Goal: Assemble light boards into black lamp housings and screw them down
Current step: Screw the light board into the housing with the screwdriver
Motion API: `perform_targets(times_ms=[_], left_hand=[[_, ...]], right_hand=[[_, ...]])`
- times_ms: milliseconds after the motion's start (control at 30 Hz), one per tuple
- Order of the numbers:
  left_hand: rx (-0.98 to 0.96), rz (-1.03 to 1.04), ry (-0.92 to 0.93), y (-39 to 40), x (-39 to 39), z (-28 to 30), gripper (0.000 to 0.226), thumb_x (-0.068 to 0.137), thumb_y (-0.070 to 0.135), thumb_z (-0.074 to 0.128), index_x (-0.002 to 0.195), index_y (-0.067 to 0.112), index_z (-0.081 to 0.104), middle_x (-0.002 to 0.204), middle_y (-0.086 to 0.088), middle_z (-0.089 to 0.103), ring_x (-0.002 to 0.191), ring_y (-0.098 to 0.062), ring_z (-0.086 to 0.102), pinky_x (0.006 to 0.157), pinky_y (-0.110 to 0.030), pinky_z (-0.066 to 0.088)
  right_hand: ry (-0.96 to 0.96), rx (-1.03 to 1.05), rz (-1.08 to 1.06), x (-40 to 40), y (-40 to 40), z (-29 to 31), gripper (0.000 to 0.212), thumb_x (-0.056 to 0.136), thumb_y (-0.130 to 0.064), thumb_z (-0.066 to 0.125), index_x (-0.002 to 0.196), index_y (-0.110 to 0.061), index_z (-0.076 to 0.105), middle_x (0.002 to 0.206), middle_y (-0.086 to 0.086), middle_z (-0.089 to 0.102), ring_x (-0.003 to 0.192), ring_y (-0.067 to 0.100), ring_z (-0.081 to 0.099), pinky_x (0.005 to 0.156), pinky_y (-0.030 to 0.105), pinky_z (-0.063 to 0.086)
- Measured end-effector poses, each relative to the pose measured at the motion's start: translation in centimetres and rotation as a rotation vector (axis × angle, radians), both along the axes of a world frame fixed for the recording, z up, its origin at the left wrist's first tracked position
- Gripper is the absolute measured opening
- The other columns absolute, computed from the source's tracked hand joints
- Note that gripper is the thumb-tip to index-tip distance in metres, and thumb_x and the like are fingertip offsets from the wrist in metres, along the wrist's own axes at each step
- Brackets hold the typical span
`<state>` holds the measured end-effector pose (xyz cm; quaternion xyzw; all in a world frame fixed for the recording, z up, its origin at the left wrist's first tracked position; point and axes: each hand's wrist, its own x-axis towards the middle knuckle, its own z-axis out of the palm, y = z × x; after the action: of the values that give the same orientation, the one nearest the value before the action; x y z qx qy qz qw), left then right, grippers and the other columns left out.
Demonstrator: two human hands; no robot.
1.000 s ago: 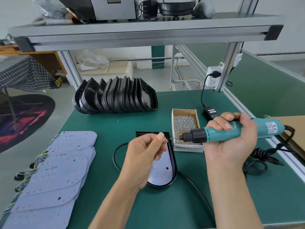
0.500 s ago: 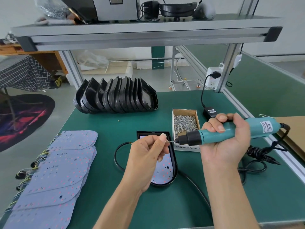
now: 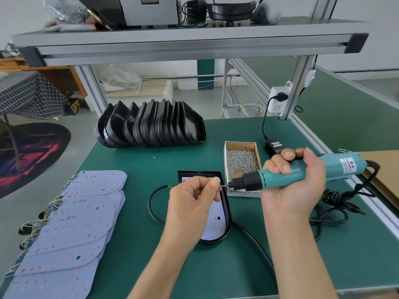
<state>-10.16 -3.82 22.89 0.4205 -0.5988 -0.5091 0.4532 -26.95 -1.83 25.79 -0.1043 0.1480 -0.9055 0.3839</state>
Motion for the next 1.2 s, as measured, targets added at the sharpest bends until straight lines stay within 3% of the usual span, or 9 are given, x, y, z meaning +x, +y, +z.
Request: perform_targets(times_ms=[267, 400, 467, 533, 600, 733, 833, 933, 1200], left_hand=[[-0.041, 0.094, -0.058, 0.8, -0.1, -1.0, 0.024, 0.1, 0.035, 0.066, 0.077, 0.031, 0.07, 0.068, 0.007, 0.067, 0.049, -0.008, 0.029, 0.047, -0.014, 0.029], [-0.039, 0.143, -0.072, 0.6, 0.8, -1.4, 0.024, 0.093, 0.056, 0.062, 0.092, 0.039, 0.078, 0.08, 0.016, 0.072, 0.057, -0.003, 0.048, 0.056, -0.009, 0.039], [-0.04, 0.269, -0.066, 0.1, 2.0, -1.7, 0.04, 0.091, 0.068, 0.049, 0.099, 0.04, 0.077, 0.096, 0.026, 0.075, 0.081, 0.007, 0.065, 0.07, -0.005, 0.044], [-0.034, 0.415, -0.128, -0.7, 3.4, -2.0, 0.04, 0.096, 0.066, 0.042, 0.092, 0.041, 0.073, 0.091, 0.026, 0.075, 0.085, 0.006, 0.066, 0.071, -0.007, 0.045], [0.012, 0.472, -0.276, -1.6, 4.5, -2.5, 0.032, 0.095, 0.062, 0.051, 0.091, 0.035, 0.068, 0.08, 0.026, 0.071, 0.079, 0.004, 0.064, 0.065, -0.011, 0.042], [0.135, 0.31, -0.53, -2.8, 4.3, -3.8, 0.032, 0.087, 0.057, 0.066, 0.101, 0.029, 0.059, 0.067, 0.016, 0.066, 0.073, 0.006, 0.06, 0.06, -0.011, 0.038], [0.199, 0.19, -0.616, -3.9, 3.5, -4.1, 0.033, 0.085, 0.051, 0.065, 0.092, 0.019, 0.062, 0.066, 0.008, 0.064, 0.061, -0.007, 0.057, 0.053, -0.022, 0.04], [0.251, 0.148, -0.566, -4.7, 2.9, -4.5, 0.034, 0.085, 0.038, 0.066, 0.085, 0.005, 0.059, 0.069, 0.001, 0.062, 0.06, -0.024, 0.049, 0.052, -0.029, 0.038], [0.21, 0.144, -0.54, -4.8, 2.5, -4.9, 0.025, 0.089, 0.026, 0.065, 0.076, 0.012, 0.049, 0.069, 0.002, 0.052, 0.054, -0.016, 0.04, 0.039, -0.017, 0.028]], right_hand=[[-0.002, 0.026, 0.016, 0.5, -0.3, -0.6, 0.02, 0.098, -0.019, 0.05, 0.079, -0.017, 0.052, 0.072, -0.002, 0.053, 0.051, 0.009, 0.042, 0.051, 0.021, 0.04], [0.025, 0.031, 0.035, 1.2, -1.2, -0.9, 0.024, 0.098, -0.019, 0.05, 0.074, -0.018, 0.056, 0.072, -0.002, 0.054, 0.051, 0.009, 0.042, 0.052, 0.021, 0.04], [0.041, 0.034, 0.043, 1.6, -1.9, -1.0, 0.03, 0.098, -0.018, 0.05, 0.07, -0.019, 0.06, 0.071, -0.002, 0.054, 0.051, 0.01, 0.043, 0.052, 0.022, 0.041], [0.054, 0.042, 0.044, 1.7, -2.7, -1.1, 0.03, 0.099, -0.018, 0.05, 0.07, -0.018, 0.059, 0.07, -0.001, 0.054, 0.05, 0.011, 0.044, 0.052, 0.022, 0.041], [0.09, 0.073, 0.034, 1.9, -3.8, -1.2, 0.025, 0.099, -0.017, 0.05, 0.075, -0.017, 0.054, 0.071, 0.0, 0.054, 0.051, 0.012, 0.044, 0.053, 0.023, 0.041], [0.162, 0.166, 0.013, 2.9, -6.1, -1.8, 0.013, 0.095, -0.013, 0.056, 0.086, -0.016, 0.047, 0.071, 0.004, 0.052, 0.051, 0.016, 0.044, 0.054, 0.026, 0.039], [0.216, 0.22, -0.008, 3.9, -7.4, -2.4, 0.015, 0.09, -0.011, 0.059, 0.082, -0.017, 0.049, 0.066, 0.004, 0.051, 0.049, 0.018, 0.042, 0.052, 0.026, 0.037], [0.283, 0.218, -0.031, 4.3, -8.1, -3.0, 0.017, 0.09, -0.007, 0.059, 0.079, -0.019, 0.052, 0.065, 0.007, 0.051, 0.046, 0.02, 0.042, 0.051, 0.027, 0.037], [0.325, 0.189, -0.014, 4.7, -8.7, -3.2, 0.022, 0.086, -0.009, 0.063, 0.071, -0.024, 0.06, 0.063, 0.009, 0.052, 0.045, 0.021, 0.044, 0.051, 0.028, 0.039]])
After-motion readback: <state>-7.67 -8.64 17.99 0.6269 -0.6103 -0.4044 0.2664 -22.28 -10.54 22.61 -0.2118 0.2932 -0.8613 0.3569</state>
